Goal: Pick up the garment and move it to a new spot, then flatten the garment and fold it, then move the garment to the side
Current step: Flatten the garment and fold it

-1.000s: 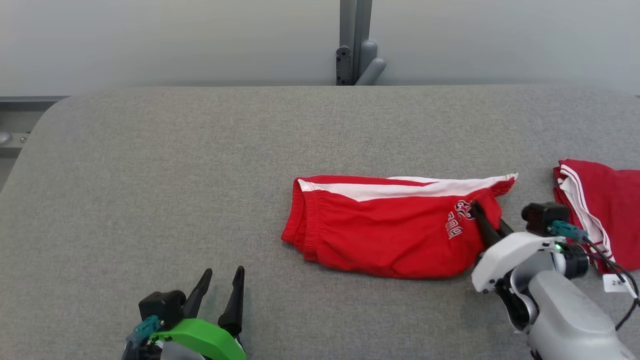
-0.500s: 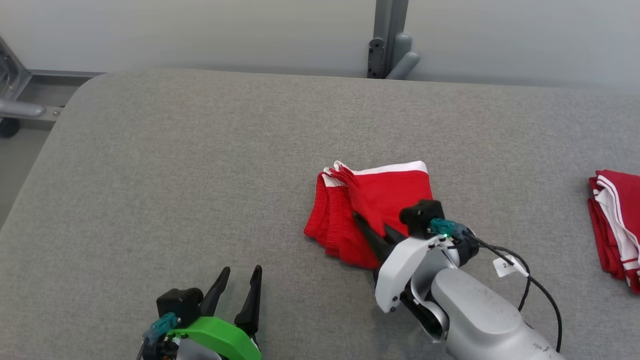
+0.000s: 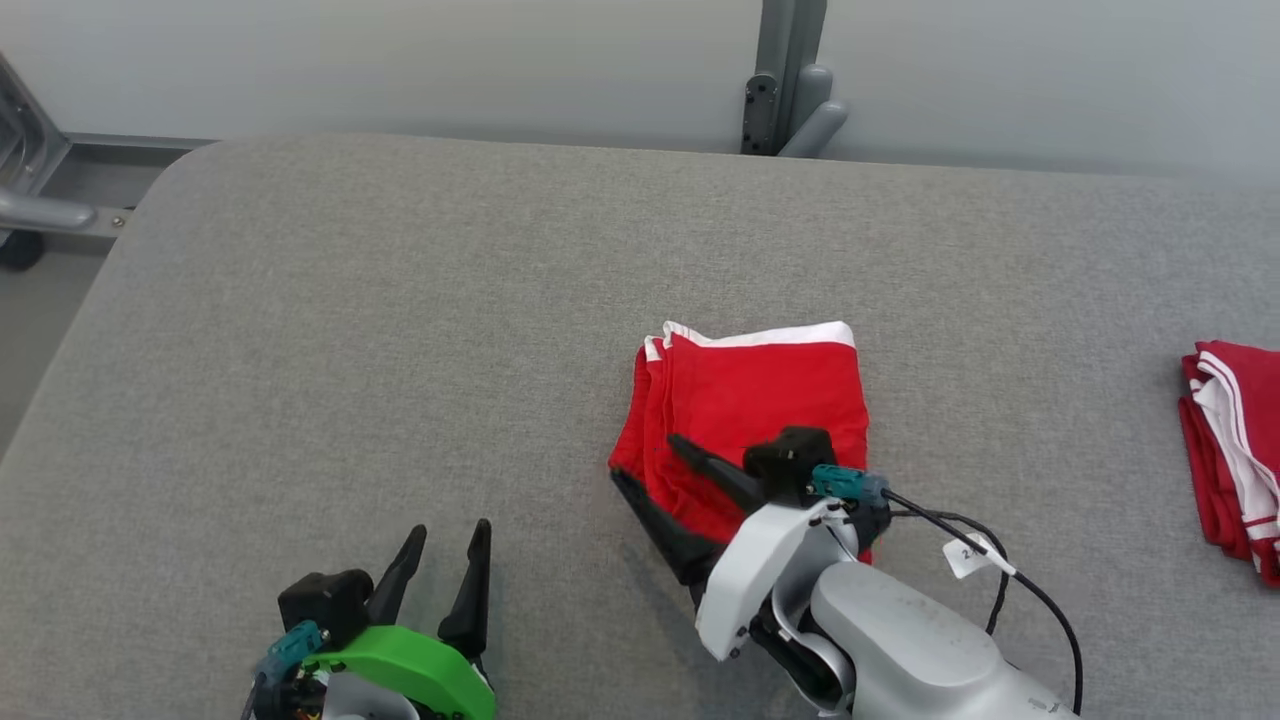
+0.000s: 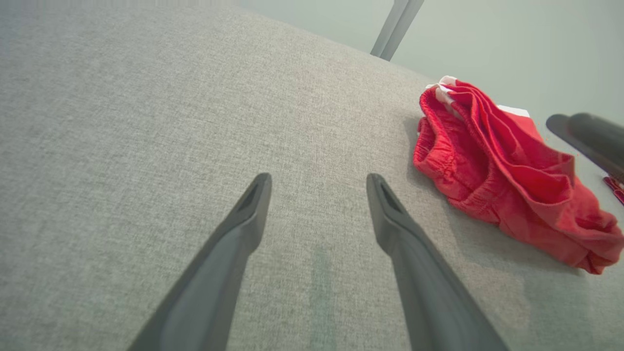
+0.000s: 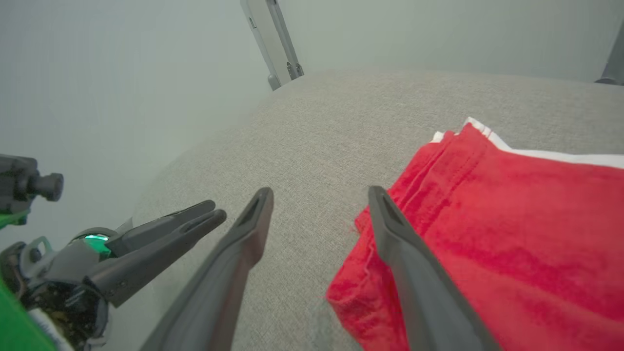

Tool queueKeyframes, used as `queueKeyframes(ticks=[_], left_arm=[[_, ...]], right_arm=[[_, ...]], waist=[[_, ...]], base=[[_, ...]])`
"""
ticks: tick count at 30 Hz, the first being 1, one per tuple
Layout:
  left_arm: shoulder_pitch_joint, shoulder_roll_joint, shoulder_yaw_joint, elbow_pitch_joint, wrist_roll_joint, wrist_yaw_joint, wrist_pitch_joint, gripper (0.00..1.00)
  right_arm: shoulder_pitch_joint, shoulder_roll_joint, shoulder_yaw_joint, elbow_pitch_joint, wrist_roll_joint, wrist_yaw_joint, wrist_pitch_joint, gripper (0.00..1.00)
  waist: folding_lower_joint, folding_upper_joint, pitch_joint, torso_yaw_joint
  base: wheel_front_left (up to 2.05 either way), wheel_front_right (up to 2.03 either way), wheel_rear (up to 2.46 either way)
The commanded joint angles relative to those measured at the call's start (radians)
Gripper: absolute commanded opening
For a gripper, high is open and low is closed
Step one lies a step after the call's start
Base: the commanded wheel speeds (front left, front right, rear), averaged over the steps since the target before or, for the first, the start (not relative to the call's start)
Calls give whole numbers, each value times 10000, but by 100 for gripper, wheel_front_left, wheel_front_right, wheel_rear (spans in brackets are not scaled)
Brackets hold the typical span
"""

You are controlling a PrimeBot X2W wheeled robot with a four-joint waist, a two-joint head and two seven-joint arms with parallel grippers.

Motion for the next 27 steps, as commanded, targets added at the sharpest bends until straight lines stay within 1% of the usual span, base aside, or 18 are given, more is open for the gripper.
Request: queueKeyframes(ticks=[1, 3, 6, 13, 18, 19, 20, 25, 27], left_arm=[[86, 78, 183, -82, 173, 25, 3, 100], [204, 58, 414, -121, 312, 25, 3, 100], [323, -9, 670, -229, 445, 25, 3, 100], [608, -51, 1270, -476, 871, 25, 3, 100], [843, -106, 1839, -695, 1408, 25, 3, 100], [878, -116, 1959, -726, 1496, 25, 3, 100], [878, -116, 1959, -726, 1496, 25, 3, 100], [1076, -186, 2417, -835, 1930, 25, 3, 100], [1111, -210, 2592, -944, 2091, 26, 3, 100]], right_arm=[[154, -67, -198, 136, 36, -8, -92, 100], [360, -66, -539, 404, -93, -8, -131, 100], [673, -267, -1514, 517, -606, -8, -130, 100], [1969, -850, -3887, 140, -2180, -8, -131, 100], [2769, -843, -5403, -224, -3124, -8, -131, 100], [2880, -834, -5623, -342, -3298, -7, -131, 100], [2880, -834, -5623, -342, -3298, -7, -131, 100], [3390, -655, -6766, -1007, -3961, -7, -131, 100], [3537, -553, -7051, -1268, -4207, -8, -132, 100]], waist=[[0, 83, -182, -352], [0, 83, -289, -615], [0, 83, -407, -986], [0, 83, -575, -1753], [0, 83, -624, -2149], [0, 83, -633, -2213], [0, 83, -633, -2213], [0, 83, -688, -2388], [0, 83, -725, -2422]], base=[[0, 0, 0], [0, 0, 0], [0, 0, 0], [0, 0, 0], [0, 0, 0], [0, 0, 0], [0, 0, 0], [0, 0, 0], [0, 0, 0]])
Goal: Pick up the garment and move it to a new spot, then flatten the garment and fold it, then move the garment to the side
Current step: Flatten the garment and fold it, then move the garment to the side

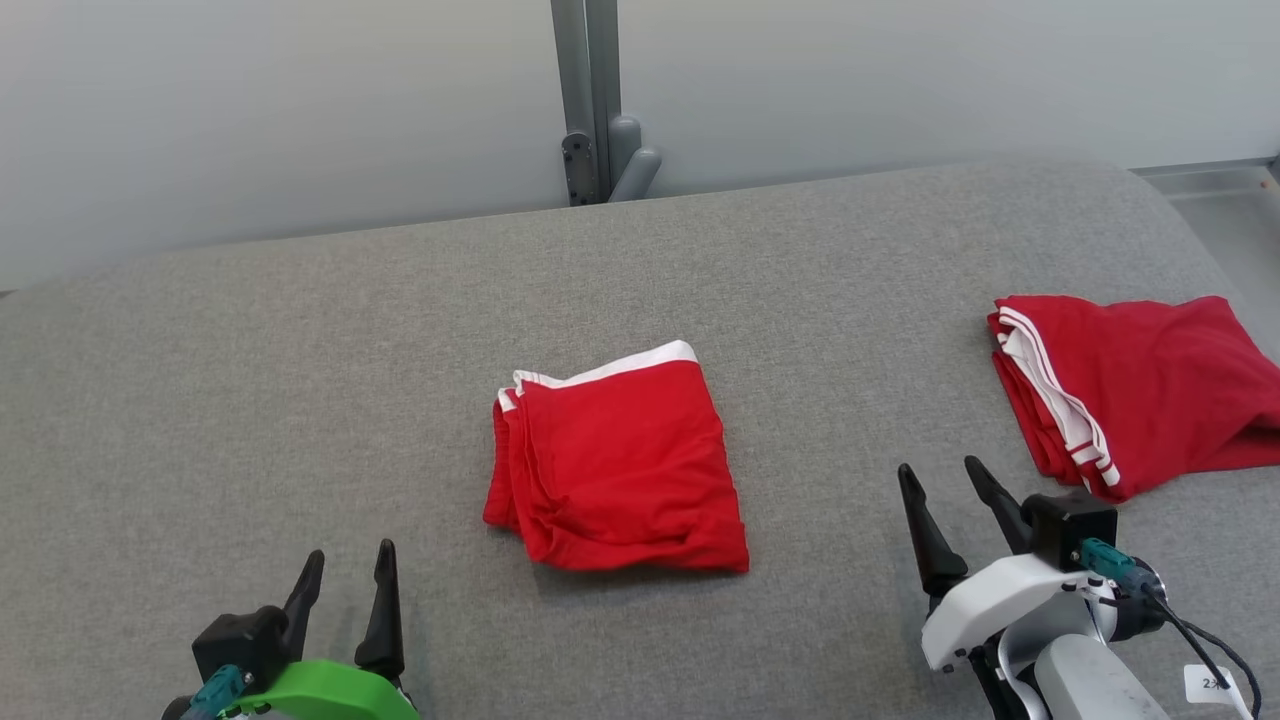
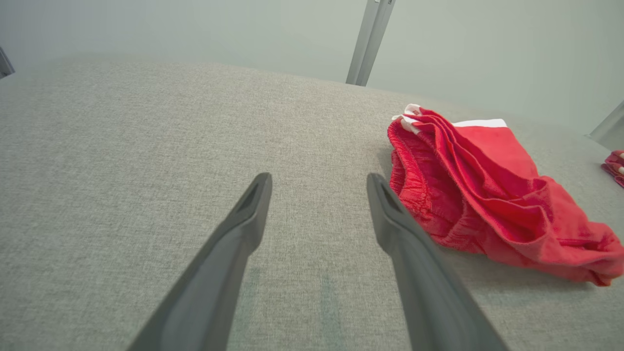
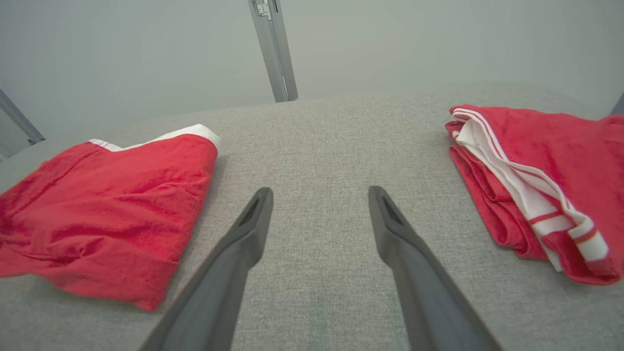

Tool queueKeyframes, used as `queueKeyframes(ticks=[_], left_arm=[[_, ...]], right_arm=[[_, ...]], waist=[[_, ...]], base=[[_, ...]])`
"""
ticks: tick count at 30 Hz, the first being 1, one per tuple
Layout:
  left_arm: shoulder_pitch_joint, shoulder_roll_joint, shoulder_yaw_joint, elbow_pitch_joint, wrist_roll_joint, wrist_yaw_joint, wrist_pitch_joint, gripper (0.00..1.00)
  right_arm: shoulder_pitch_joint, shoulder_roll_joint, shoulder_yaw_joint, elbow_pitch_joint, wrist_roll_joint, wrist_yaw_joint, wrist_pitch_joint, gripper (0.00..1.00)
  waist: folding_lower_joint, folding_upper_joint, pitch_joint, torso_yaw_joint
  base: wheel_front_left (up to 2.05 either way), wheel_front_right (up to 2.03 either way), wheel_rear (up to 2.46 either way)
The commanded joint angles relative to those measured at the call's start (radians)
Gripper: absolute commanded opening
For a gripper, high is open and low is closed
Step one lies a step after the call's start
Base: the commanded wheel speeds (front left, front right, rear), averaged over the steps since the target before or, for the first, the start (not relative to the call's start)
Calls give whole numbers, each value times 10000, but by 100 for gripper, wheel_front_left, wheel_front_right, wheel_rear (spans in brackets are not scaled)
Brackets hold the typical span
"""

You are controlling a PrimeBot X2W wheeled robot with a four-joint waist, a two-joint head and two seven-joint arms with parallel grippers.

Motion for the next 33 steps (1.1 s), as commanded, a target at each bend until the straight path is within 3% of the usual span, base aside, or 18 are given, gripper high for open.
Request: queueKeyframes(ticks=[1, 9, 22, 26, 33], left_arm=[[150, -21, 87, -78, 88, 26, 3, 100], [545, -98, 649, -589, 717, 26, 3, 100], [973, -140, 609, -1102, 806, 26, 3, 100], [778, -136, 279, -1134, 759, 26, 3, 100], [536, -130, -530, -1061, 551, 26, 3, 100]], right_arm=[[136, 51, -64, -119, -135, -3, -22, 100], [575, 351, -487, -1066, -494, -4, -23, 100], [776, 467, -421, -1065, -375, -4, -23, 100], [650, 484, -324, -858, -190, -3, -24, 100], [10, 492, 76, 250, 1079, -3, -24, 100]], waist=[[0, 83, -51, -32], [0, 83, -407, 24], [0, 83, -422, 249], [0, 83, -196, 622], [0, 83, 168, 1930]], base=[[0, 0, 0], [0, 0, 0], [0, 0, 0], [0, 0, 0], [0, 0, 0]])
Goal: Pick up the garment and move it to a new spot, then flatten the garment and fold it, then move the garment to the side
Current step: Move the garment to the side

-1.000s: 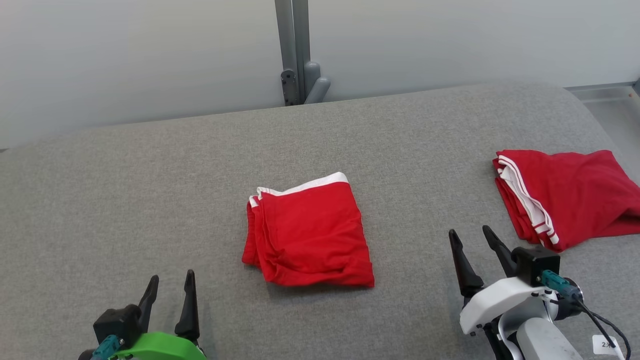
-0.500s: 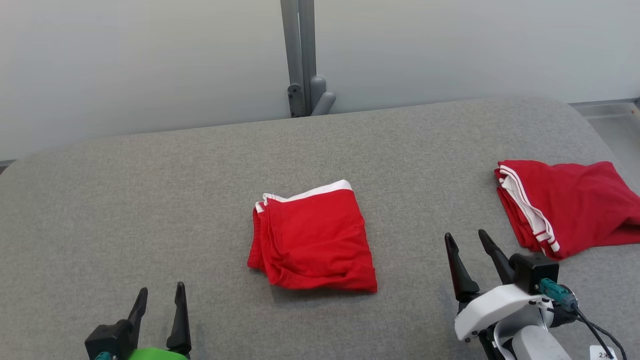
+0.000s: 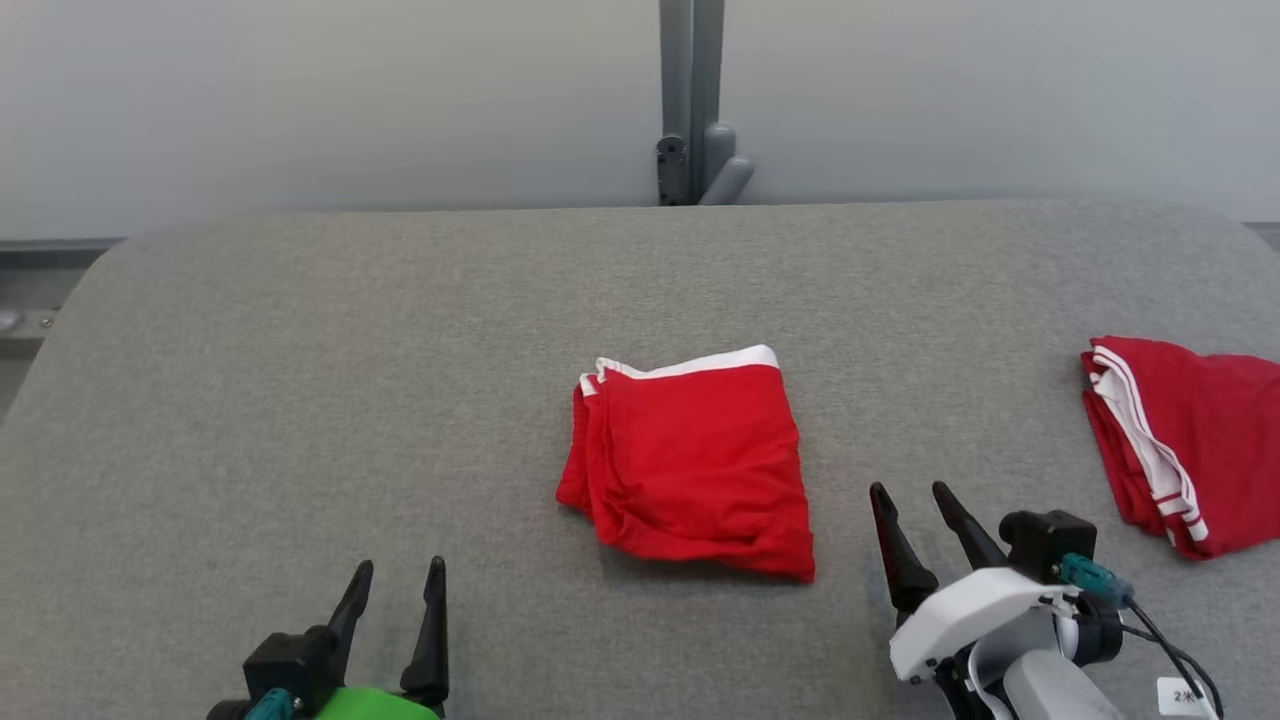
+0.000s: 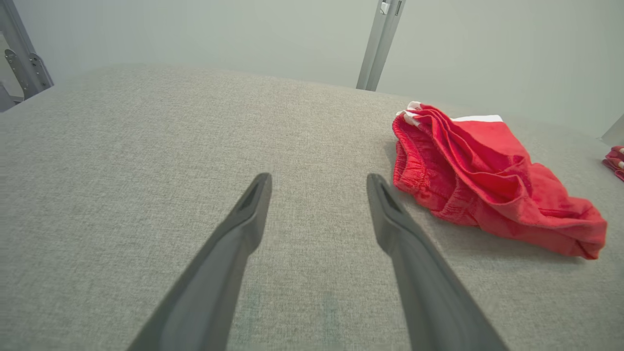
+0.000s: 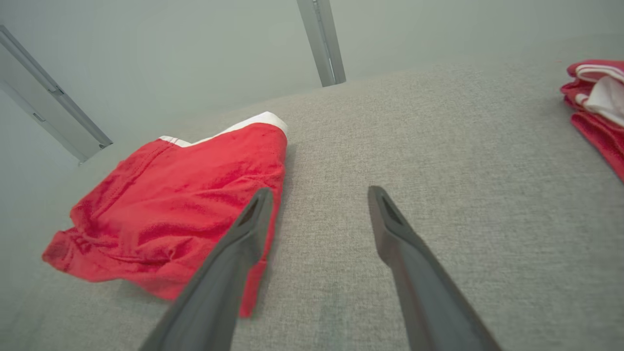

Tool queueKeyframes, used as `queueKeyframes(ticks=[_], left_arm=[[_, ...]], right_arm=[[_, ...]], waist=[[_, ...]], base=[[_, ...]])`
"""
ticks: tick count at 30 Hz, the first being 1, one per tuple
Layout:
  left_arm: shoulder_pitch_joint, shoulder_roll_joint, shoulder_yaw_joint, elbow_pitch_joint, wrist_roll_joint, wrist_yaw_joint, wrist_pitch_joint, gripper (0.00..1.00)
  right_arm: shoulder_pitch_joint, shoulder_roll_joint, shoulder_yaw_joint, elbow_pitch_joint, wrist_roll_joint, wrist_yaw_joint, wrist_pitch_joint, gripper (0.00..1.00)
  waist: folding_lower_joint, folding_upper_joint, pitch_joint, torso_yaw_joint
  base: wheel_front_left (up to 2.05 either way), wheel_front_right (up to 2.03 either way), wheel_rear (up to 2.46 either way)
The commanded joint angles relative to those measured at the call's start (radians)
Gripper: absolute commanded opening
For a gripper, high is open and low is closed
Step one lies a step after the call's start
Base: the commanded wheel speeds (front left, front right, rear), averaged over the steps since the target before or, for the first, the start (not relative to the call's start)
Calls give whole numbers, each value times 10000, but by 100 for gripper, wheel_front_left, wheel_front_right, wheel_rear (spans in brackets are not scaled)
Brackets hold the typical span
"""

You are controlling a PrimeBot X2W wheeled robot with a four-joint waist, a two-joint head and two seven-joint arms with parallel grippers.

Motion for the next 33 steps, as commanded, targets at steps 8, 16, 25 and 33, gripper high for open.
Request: queueKeyframes(ticks=[8, 16, 25, 33], left_arm=[[-278, 26, -484, -32, -60, 26, 3, 100], [-349, 25, -623, -258, -416, 26, 3, 100], [-252, 27, -662, -336, -645, 26, 3, 100], [-183, 26, -606, -372, -558, 26, 3, 100]], right_arm=[[-1303, -42, -152, 1316, 494, -3, -22, 100], [-2318, -182, -397, 3276, 896, -4, 228, 100], [-2805, -38, 205, 4517, 1198, -3, 389, 0], [-2742, -89, 521, 4181, 1351, -10, -10, 0]], waist=[[0, 83, 693, 2157], [0, 83, 973, 3185], [0, 83, 953, 2885], [0, 83, 588, 1071]], base=[[0, 0, 0], [0, 0, 0], [0, 0, 0], [0, 0, 0]])
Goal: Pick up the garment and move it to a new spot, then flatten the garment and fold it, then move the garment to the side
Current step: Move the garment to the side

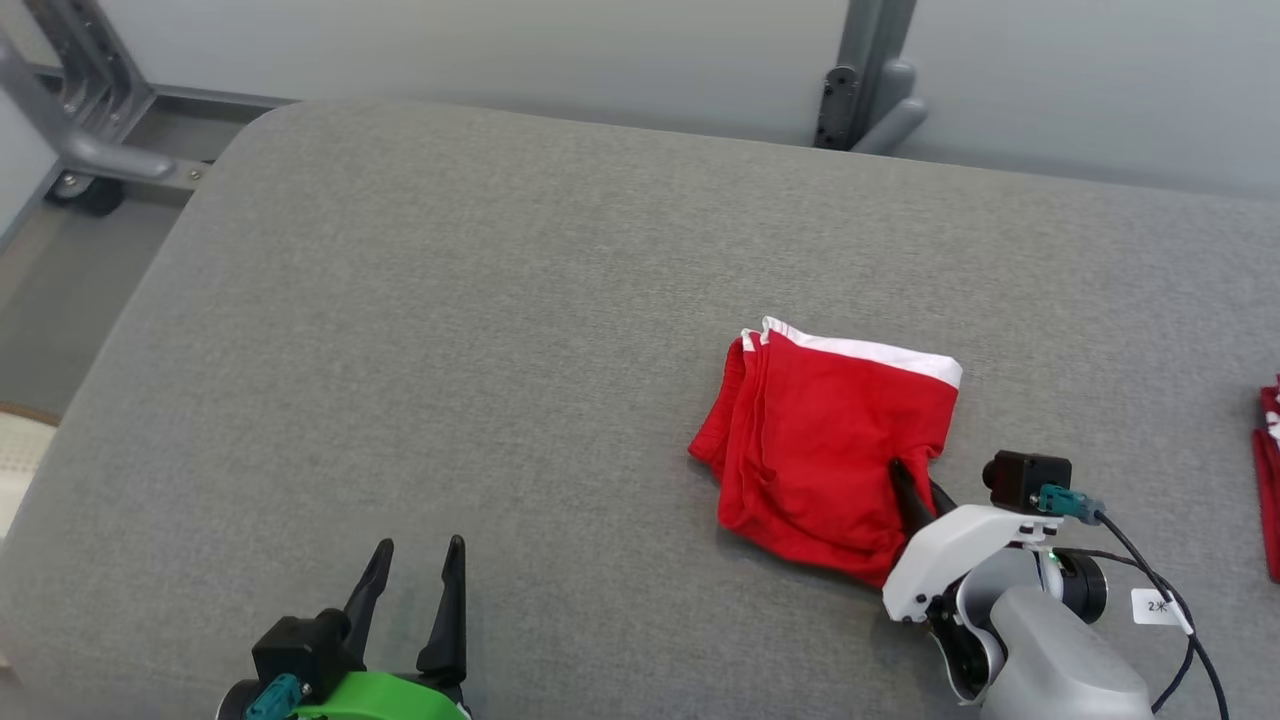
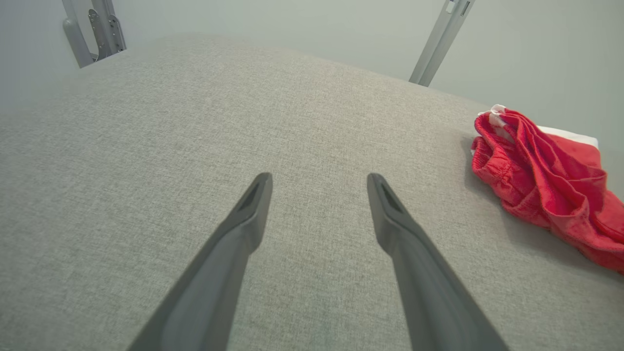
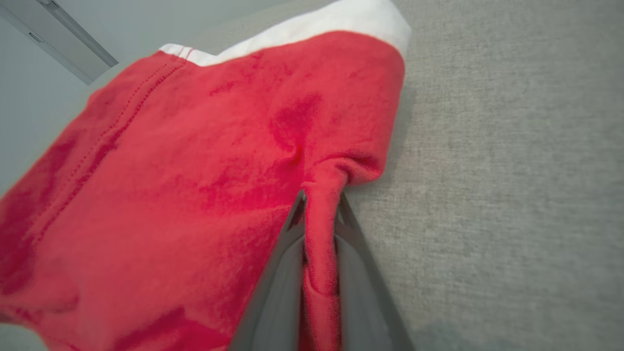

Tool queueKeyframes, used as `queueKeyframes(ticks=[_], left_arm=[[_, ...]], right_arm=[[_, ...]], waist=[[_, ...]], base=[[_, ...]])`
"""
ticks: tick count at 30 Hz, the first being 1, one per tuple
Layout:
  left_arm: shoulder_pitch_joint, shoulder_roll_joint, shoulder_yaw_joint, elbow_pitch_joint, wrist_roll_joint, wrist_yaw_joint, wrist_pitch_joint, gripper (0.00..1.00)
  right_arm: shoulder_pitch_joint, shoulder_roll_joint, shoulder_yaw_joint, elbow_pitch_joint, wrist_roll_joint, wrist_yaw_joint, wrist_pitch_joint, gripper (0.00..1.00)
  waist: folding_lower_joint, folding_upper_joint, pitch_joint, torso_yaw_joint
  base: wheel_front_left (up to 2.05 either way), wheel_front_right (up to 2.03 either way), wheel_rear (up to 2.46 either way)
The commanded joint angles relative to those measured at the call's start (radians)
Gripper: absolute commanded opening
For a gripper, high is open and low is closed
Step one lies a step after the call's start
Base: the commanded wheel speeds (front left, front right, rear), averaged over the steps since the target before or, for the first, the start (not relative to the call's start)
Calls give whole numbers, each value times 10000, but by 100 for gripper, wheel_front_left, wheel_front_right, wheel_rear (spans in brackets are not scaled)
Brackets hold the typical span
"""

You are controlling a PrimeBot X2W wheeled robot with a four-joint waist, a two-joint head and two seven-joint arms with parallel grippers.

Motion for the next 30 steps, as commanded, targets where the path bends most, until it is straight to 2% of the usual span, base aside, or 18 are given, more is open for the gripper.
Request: queueKeyframes(ticks=[1, 14, 15, 18, 22, 26, 30], left_arm=[[-25, 24, 0, -53, 10, 26, 3, 100], [-419, 24, -47, -27, -250, 26, 3, 100], [-419, 24, -47, -27, -250, 26, 3, 100], [-489, 24, -147, 20, -186, 26, 3, 100], [-676, 32, -254, 14, -73, 26, 3, 100], [-717, 30, -258, 11, 19, 26, 3, 100], [-820, 32, -290, 57, 117, 26, 3, 100]], right_arm=[[191, -74, 64, -85, 76, -20, -79, 0], [640, -179, 591, -1010, -16, -15, -82, 0], [640, -179, 591, -1010, -16, -15, -82, 0], [695, -165, 837, -1141, 1, -14, -83, 0], [731, -127, 1093, -1239, 125, -14, -80, 0], [744, -126, 1268, -1305, 230, -14, -79, 0], [505, -175, 1392, -1539, 67, -14, -80, 0]], waist=[[1, 83, -476, -1545], [1, 83, -528, -5863], [1, 83, -528, -5863], [1, 83, -477, -6621], [1, 83, -342, -7210], [1, 83, -199, -7547], [1, 83, 6, -7596]], base=[[0, 0, 0], [0, 0, 0], [0, 0, 0], [0, 0, 0], [0, 0, 0], [0, 0, 0], [0, 0, 0]])
